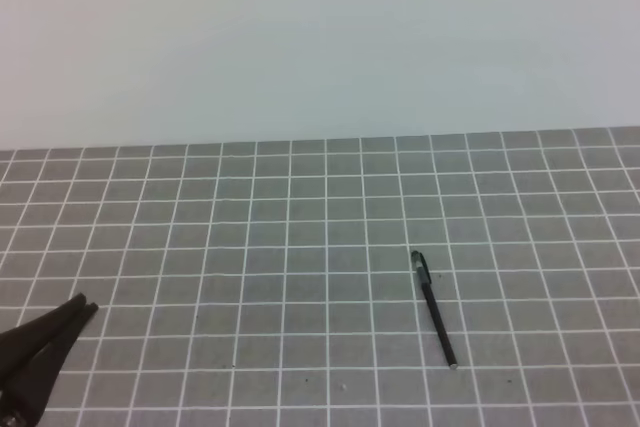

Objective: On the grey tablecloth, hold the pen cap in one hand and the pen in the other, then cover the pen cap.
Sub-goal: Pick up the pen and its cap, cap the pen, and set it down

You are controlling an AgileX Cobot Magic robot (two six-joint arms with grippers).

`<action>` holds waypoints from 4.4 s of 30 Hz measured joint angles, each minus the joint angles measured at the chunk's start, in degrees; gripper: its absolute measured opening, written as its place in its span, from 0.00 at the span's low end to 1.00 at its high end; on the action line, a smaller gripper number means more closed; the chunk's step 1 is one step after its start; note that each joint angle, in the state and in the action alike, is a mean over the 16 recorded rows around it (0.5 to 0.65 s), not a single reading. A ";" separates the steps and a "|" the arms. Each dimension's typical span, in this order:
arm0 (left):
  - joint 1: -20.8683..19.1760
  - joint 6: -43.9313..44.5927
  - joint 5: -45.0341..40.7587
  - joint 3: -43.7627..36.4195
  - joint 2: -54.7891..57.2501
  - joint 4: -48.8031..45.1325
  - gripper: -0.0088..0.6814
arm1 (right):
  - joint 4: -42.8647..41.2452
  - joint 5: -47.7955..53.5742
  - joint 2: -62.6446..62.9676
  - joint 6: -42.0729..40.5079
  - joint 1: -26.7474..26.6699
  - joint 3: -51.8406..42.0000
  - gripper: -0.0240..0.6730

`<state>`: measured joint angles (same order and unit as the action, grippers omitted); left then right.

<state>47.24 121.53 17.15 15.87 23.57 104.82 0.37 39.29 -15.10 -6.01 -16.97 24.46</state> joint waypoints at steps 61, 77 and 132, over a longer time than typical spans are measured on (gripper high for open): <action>0.00 0.00 -1.28 -0.09 -0.01 0.00 0.01 | -8.69 -21.26 16.67 3.09 16.41 -26.36 0.03; -4.88 -1.12 -1.52 -0.12 -11.32 0.00 0.01 | -8.69 -21.26 16.67 3.09 16.41 -26.36 0.03; -31.44 -102.17 -24.17 -14.68 -24.90 -88.66 0.01 | -8.69 -21.26 16.67 2.96 16.41 -26.36 0.03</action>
<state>15.80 19.37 -7.03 1.20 -1.33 16.16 -8.32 18.03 1.57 -3.05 -0.56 -1.90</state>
